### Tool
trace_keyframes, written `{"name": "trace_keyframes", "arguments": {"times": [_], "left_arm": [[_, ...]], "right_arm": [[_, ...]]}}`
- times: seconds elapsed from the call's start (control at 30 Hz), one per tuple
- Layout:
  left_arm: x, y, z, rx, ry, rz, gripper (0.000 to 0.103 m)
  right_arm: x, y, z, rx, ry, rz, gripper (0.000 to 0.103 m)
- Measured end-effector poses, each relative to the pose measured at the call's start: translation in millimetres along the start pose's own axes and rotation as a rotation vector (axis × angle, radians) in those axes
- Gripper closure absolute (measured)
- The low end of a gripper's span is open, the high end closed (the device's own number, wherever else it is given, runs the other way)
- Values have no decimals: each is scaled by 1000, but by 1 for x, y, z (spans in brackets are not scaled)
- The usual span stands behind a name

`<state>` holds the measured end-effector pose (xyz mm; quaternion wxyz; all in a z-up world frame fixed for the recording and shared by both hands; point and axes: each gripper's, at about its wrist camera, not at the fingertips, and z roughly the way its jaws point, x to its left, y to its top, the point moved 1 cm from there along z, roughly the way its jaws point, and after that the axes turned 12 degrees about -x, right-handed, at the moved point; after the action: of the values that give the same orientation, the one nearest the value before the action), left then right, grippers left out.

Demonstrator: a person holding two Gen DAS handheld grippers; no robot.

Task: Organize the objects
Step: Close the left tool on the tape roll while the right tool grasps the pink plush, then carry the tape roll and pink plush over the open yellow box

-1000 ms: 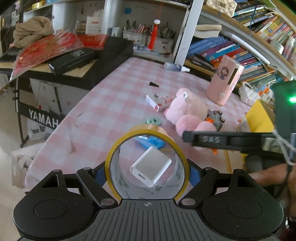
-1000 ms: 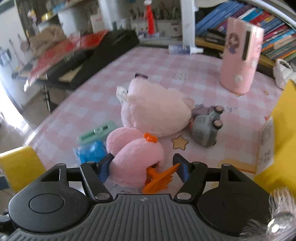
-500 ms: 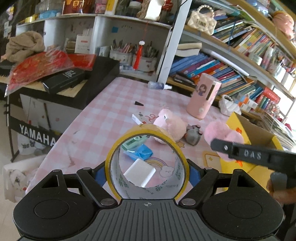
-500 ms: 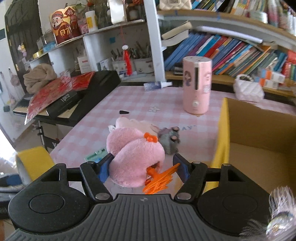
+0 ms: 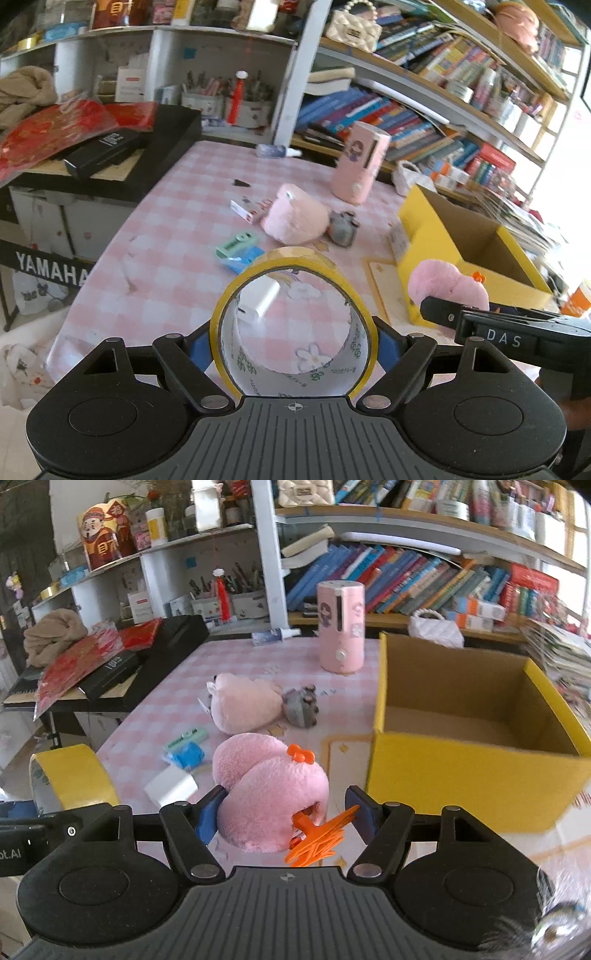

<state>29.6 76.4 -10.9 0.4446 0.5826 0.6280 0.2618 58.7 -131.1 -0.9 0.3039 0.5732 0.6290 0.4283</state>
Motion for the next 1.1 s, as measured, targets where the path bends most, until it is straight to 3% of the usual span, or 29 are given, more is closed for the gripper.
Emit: {"name": "trace_keyframes", "arguments": {"times": [0.5,1.1], "left_arm": [[-17,-30,-24,70,-124,68,19],[-67,-49,-19,141,-309,176,19]], "right_arm": [[-11,-48,-60,42,-146,107,36],[-49,-79,-115,64,-347,237,36]]}}
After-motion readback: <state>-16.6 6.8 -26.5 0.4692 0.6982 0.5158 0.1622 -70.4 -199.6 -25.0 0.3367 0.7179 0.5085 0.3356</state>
